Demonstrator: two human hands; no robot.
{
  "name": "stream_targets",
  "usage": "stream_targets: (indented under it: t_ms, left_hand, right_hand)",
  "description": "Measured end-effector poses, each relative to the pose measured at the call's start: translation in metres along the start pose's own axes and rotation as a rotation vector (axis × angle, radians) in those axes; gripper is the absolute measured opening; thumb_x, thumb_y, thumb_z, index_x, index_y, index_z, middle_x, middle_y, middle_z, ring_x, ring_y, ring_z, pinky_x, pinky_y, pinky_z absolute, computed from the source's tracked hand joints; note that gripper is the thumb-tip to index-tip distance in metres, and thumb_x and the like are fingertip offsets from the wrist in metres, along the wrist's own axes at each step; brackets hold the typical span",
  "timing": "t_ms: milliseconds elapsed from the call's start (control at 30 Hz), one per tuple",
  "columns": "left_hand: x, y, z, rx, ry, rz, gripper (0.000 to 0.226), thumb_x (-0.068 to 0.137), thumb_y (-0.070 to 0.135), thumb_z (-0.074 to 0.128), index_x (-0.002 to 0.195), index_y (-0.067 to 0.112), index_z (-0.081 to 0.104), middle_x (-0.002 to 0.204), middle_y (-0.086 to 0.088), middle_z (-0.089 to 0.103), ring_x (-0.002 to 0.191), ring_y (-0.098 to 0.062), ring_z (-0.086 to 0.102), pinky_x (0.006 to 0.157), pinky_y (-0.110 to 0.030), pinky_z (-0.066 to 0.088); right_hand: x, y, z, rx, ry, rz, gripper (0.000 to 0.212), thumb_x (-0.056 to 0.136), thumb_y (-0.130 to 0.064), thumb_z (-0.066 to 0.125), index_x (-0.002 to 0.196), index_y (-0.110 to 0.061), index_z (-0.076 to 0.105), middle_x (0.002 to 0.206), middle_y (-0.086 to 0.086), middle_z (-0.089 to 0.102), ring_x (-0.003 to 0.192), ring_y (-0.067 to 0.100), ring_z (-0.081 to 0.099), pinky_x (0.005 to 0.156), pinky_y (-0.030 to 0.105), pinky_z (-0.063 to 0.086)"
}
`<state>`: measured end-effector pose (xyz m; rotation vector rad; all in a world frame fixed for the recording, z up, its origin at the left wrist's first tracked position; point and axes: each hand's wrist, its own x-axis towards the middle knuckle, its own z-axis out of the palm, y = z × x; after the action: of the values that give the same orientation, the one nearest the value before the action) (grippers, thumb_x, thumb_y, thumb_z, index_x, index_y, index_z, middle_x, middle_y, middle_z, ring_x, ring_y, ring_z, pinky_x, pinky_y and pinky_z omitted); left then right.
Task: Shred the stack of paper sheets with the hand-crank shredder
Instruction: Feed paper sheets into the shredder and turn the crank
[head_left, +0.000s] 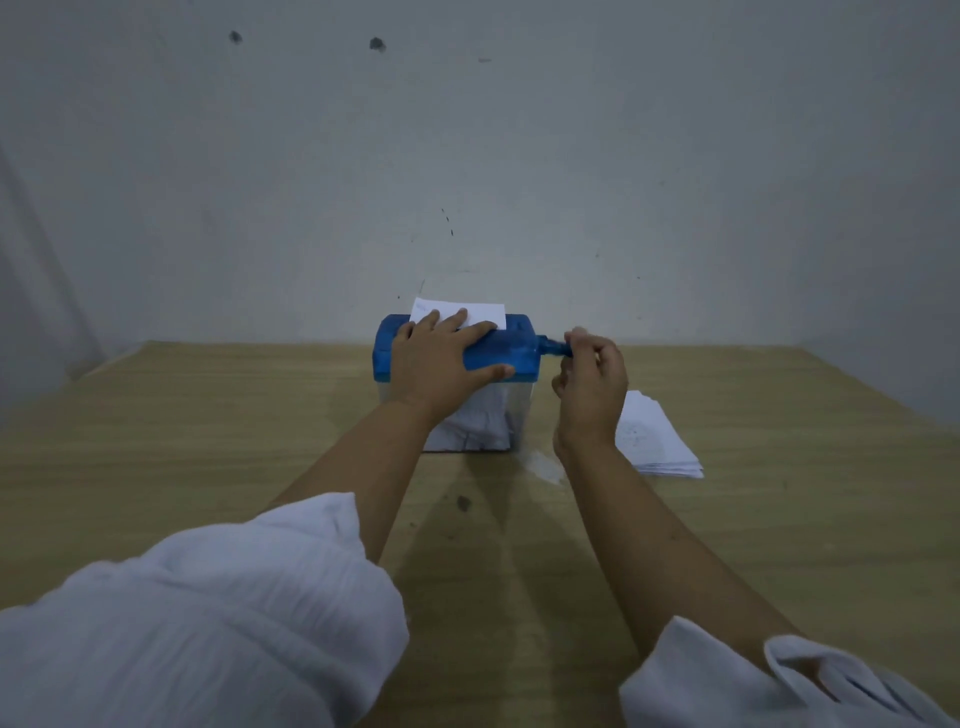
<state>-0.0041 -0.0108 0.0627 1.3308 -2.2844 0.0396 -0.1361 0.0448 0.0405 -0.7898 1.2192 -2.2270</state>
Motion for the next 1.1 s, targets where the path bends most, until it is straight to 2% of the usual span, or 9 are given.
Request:
stream_targets:
  t_ms: [100, 300, 400, 533, 667, 800, 900, 967, 1100]
  left_hand:
    - [0.001, 0.000, 0.001, 0.025, 0.002, 0.005, 0.065, 0.084, 0.067, 0.045, 0.141, 0.038, 0.037, 0.153, 0.004, 0.030, 0.142, -0.023, 0.021, 0.114, -0.041, 0.013]
    - [0.003, -0.001, 0.004, 0.045, 0.036, 0.035, 0.065, 0.084, 0.067, 0.046, 0.140, 0.037, 0.038, 0.152, 0.006, 0.032, 0.141, -0.020, 0.024, 0.114, -0.039, 0.014]
    - [0.003, -0.001, 0.006, 0.052, 0.047, 0.050, 0.066, 0.083, 0.069, 0.044, 0.141, 0.037, 0.038, 0.152, 0.006, 0.032, 0.141, -0.019, 0.025, 0.113, -0.038, 0.014]
    - [0.003, -0.003, 0.009, 0.050, 0.075, 0.056, 0.066, 0.083, 0.069, 0.043, 0.140, 0.037, 0.038, 0.152, 0.007, 0.032, 0.141, -0.018, 0.025, 0.113, -0.037, 0.013]
    - [0.003, -0.004, 0.010, 0.055, 0.085, 0.052, 0.066, 0.083, 0.070, 0.041, 0.141, 0.038, 0.038, 0.152, 0.008, 0.032, 0.141, -0.019, 0.024, 0.114, -0.037, 0.013]
    - [0.003, -0.004, 0.012, 0.063, 0.082, 0.057, 0.065, 0.084, 0.070, 0.040, 0.141, 0.037, 0.037, 0.152, 0.008, 0.032, 0.141, -0.019, 0.024, 0.113, -0.037, 0.013]
    - [0.003, -0.004, 0.011, 0.057, 0.085, 0.050, 0.065, 0.084, 0.069, 0.041, 0.141, 0.036, 0.038, 0.152, 0.007, 0.032, 0.142, -0.020, 0.023, 0.113, -0.038, 0.013]
    - [0.004, -0.005, 0.011, 0.067, 0.088, 0.049, 0.066, 0.084, 0.069, 0.041, 0.141, 0.036, 0.038, 0.152, 0.007, 0.032, 0.142, -0.020, 0.023, 0.113, -0.038, 0.013]
    - [0.003, -0.002, 0.010, 0.062, 0.076, 0.026, 0.066, 0.084, 0.069, 0.042, 0.141, 0.037, 0.038, 0.152, 0.007, 0.031, 0.142, -0.019, 0.022, 0.113, -0.038, 0.013]
  right_hand:
    - [0.007, -0.011, 0.003, 0.053, -0.084, 0.028, 0.016, 0.094, -0.009, 0.049, 0.082, -0.011, 0.059, 0.060, 0.000, 0.040, 0.051, 0.007, 0.034, 0.047, 0.019, 0.031]
    - [0.039, -0.019, 0.012, -0.073, -0.180, -0.028, 0.015, 0.093, -0.015, 0.055, 0.082, -0.007, 0.061, 0.056, -0.001, 0.042, 0.045, 0.005, 0.036, 0.044, 0.018, 0.033]
    - [0.067, -0.028, 0.020, -0.136, -0.216, 0.100, 0.018, 0.090, -0.021, 0.063, 0.076, -0.010, 0.060, 0.058, 0.000, 0.041, 0.045, 0.008, 0.032, 0.044, 0.020, 0.030]
    - [0.088, -0.025, 0.026, -0.203, -0.221, 0.246, 0.015, 0.083, -0.023, 0.070, 0.078, -0.014, 0.061, 0.066, 0.001, 0.044, 0.049, 0.009, 0.031, 0.043, 0.020, 0.031]
    - [0.095, -0.009, 0.035, -0.337, -0.146, 0.262, 0.022, 0.082, -0.032, 0.072, 0.072, -0.016, 0.060, 0.066, 0.003, 0.048, 0.055, 0.014, 0.037, 0.050, 0.026, 0.038]
    - [0.093, 0.016, 0.032, -0.503, -0.153, 0.343, 0.024, 0.085, -0.035, 0.066, 0.078, -0.012, 0.062, 0.080, 0.010, 0.059, 0.068, 0.022, 0.053, 0.073, 0.039, 0.053]
    - [0.079, 0.034, 0.016, -0.489, -0.152, 0.450, 0.022, 0.093, -0.015, 0.052, 0.071, -0.013, 0.051, 0.068, 0.003, 0.048, 0.059, 0.014, 0.044, 0.058, 0.027, 0.042]
    - [0.069, 0.046, 0.002, -0.474, -0.139, 0.495, 0.023, 0.091, -0.014, 0.055, 0.069, -0.011, 0.049, 0.064, 0.006, 0.046, 0.054, 0.015, 0.038, 0.051, 0.027, 0.034]
    - [0.050, 0.052, -0.014, -0.541, -0.125, 0.386, 0.028, 0.085, -0.017, 0.062, 0.062, -0.010, 0.047, 0.061, 0.009, 0.050, 0.055, 0.018, 0.040, 0.055, 0.033, 0.035]
